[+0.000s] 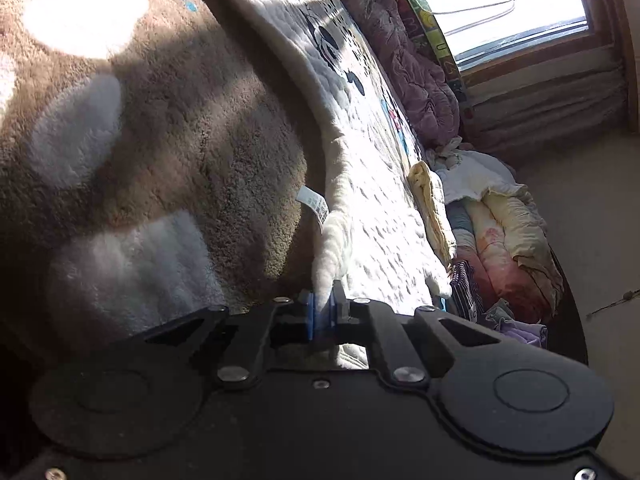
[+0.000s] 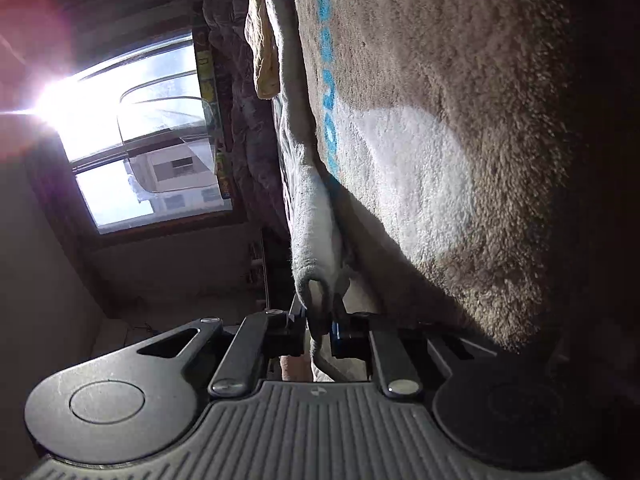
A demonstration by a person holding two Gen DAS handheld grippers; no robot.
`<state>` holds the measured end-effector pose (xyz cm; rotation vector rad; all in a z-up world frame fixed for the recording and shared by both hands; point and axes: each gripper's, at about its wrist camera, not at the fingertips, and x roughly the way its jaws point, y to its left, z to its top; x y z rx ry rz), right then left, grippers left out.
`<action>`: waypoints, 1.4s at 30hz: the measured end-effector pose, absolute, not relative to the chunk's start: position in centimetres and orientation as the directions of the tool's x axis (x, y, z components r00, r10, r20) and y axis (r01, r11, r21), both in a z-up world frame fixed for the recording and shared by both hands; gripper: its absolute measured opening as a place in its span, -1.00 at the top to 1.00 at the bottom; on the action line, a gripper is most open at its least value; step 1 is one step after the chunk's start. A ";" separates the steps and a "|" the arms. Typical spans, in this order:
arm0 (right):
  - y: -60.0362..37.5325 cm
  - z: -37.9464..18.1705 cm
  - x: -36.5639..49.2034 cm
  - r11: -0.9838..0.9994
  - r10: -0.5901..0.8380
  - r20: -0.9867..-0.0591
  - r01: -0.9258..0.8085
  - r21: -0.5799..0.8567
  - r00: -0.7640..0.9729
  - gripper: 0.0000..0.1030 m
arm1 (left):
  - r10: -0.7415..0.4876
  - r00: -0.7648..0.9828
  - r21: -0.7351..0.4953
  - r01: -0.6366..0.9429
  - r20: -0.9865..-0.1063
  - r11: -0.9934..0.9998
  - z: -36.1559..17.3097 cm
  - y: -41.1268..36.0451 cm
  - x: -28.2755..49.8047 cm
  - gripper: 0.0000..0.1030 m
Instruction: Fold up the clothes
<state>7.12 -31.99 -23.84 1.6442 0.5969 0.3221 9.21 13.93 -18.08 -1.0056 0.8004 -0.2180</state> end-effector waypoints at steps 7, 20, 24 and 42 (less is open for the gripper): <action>-32.4 -24.2 7.0 -0.045 0.591 -0.193 0.271 0.962 0.783 0.54 | -0.518 0.685 -0.828 -0.235 -0.513 0.509 -19.0 14.5 9.3 0.88; -29.7 -12.3 8.1 0.801 0.377 -0.312 -0.138 0.582 0.872 0.23 | -0.270 0.846 -0.256 0.165 -0.459 0.952 -10.6 7.7 10.5 0.83; -27.8 -15.3 10.3 0.892 0.362 -0.468 -0.154 0.425 0.806 0.37 | -0.227 0.781 -0.256 0.089 -0.581 0.963 -14.7 7.4 13.2 0.83; -25.7 -15.3 4.8 0.954 0.277 -0.487 -0.177 0.242 0.828 0.48 | -0.091 0.777 -0.033 0.090 -0.623 0.995 -16.0 1.8 7.6 0.07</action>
